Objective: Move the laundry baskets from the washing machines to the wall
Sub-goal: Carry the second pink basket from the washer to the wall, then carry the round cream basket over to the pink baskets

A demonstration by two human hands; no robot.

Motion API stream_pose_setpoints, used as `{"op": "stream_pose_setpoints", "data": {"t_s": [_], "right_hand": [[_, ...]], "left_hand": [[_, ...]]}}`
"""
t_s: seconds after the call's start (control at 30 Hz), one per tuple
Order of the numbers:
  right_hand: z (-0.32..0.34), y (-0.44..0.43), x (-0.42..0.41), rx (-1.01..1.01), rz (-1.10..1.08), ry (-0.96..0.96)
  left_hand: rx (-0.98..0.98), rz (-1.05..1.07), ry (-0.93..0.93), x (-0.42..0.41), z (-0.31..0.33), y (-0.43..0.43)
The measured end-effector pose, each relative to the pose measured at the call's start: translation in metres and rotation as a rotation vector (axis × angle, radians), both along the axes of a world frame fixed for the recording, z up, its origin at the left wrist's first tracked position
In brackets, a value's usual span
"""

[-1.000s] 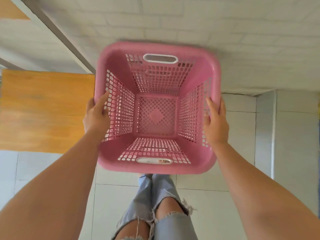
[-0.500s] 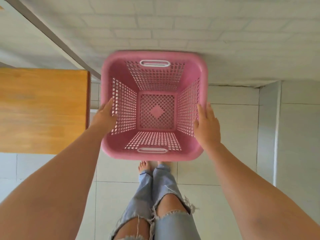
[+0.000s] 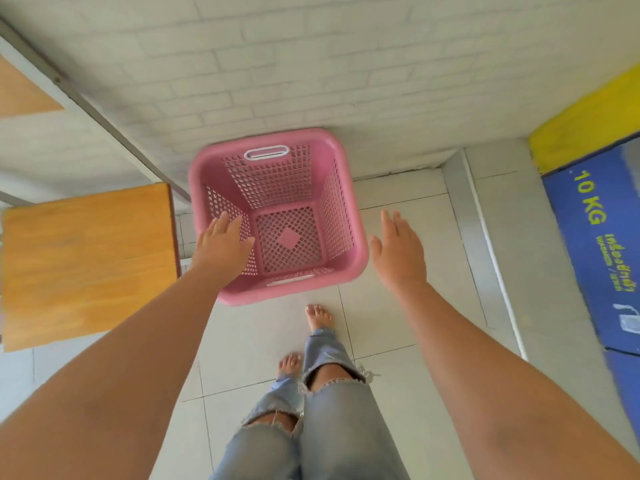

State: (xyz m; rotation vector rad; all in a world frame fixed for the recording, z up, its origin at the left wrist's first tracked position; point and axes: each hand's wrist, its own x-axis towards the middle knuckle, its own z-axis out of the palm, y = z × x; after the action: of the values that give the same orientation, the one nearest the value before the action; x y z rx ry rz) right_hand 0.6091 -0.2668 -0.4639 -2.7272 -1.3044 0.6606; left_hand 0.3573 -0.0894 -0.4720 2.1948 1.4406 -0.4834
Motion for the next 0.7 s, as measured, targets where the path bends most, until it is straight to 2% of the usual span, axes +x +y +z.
{"op": "stream_pose_setpoints", "data": {"t_s": [0.13,0.37,0.7], "right_hand": [[0.038,-0.058,-0.025,0.026,-0.111,-0.020],[0.079,-0.179,-0.079,0.071,-0.349,-0.025],[0.090,-0.373,-0.145,0.094,-0.871,0.005]], "left_hand": [[0.071,-0.146,-0.021,-0.007,0.037,-0.024],[0.085,-0.440,-0.053,0.006,0.082,-0.087],[-0.019,-0.882,-0.175,0.085,0.112,-0.257]]}}
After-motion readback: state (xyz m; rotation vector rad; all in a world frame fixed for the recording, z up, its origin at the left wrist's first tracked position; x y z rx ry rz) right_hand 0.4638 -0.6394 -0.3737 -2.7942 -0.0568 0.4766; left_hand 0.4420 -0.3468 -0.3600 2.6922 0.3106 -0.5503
